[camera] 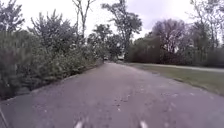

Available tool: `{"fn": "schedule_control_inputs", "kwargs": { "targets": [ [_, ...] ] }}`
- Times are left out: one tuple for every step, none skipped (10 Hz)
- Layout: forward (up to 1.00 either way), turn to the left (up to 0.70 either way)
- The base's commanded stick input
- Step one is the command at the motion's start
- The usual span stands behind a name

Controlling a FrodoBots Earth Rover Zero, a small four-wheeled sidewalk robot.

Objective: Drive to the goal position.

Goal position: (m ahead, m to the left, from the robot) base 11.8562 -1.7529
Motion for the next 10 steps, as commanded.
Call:
{"fn": "schedule_control_inputs", "kwargs": {
  "targets": [
    [0.70,0.00],
    [0.70,0.00],
    [0.70,0.00],
    [0.70,0.00],
    [0.70,0.00],
    [0.70,-0.12],
    [0.70,-0.33],
    [0.70,-0.35],
    [0.70,-0.35],
    [0.70,-0.35]
  ]
}}
